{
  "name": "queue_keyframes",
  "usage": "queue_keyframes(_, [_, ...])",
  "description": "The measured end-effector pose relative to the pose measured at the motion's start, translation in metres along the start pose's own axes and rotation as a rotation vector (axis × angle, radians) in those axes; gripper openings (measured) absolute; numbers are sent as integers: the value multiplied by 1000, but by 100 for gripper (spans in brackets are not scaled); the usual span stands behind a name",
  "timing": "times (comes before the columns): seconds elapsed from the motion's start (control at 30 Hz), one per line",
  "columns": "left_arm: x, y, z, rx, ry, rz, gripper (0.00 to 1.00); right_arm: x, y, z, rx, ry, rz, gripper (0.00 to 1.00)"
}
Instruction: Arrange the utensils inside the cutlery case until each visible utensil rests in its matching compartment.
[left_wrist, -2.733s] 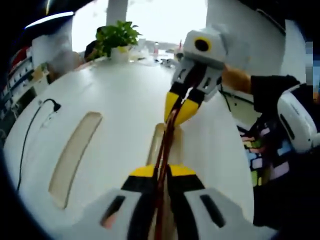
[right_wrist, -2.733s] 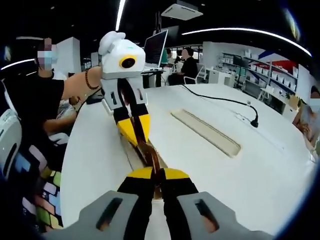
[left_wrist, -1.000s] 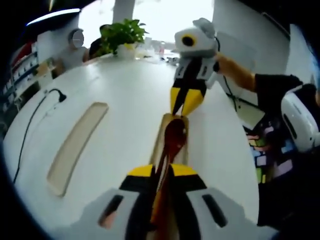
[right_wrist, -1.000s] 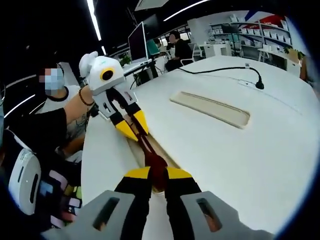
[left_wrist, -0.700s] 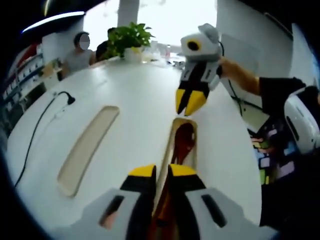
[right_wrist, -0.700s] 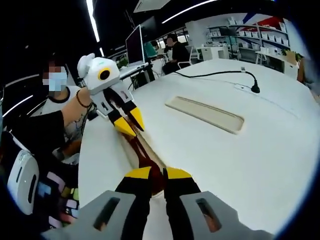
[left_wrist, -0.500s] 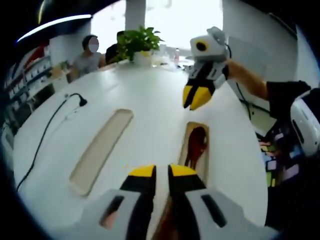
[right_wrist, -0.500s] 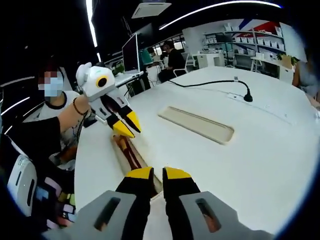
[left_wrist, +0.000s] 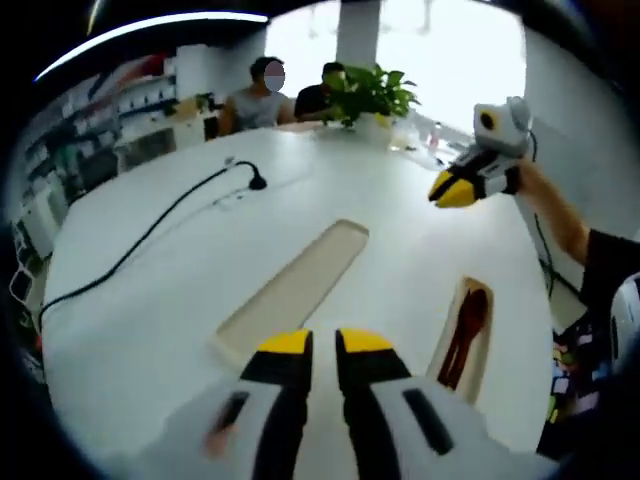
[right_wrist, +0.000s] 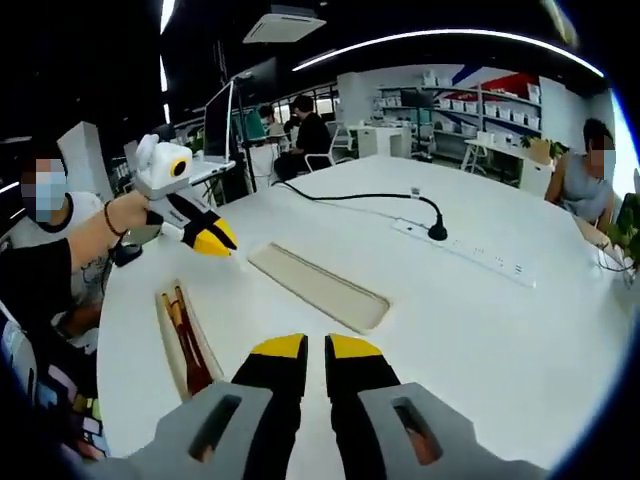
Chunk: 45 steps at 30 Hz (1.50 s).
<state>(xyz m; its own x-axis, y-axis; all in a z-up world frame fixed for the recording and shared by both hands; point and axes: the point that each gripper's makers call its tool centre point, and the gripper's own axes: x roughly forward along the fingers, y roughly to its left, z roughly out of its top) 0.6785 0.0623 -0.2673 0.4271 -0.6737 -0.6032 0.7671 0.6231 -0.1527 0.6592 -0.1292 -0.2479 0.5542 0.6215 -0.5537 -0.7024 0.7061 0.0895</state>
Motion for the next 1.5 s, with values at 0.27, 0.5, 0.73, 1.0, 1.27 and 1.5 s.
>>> queue_keyframes(0.27, [-3, 22, -2, -98, 59, 44, 9, 26, -21, 0, 22, 48, -35, 6])
queue_keyframes(0.5, [-1, 30, -17, -231, 114, 58, 10, 49, -30, -10, 6, 104, -80, 6])
queue_keyframes(0.73, [3, 42, -34, -324, 175, 63, 14, 64, -43, -17, 16, 142, -127, 8])
queue_keyframes(1.0, [6, 57, -40, -402, 185, 103, 17, 70, -56, -19, 54, 137, -165, 10])
queue_keyframes(1.27, [12, 60, -36, -452, 184, 102, 16, 71, -57, -20, 107, 139, -184, 11])
queue_keyframes(1.5, [15, 60, -36, -467, 188, 88, 17, 77, -50, -28, 96, 166, -194, 9])
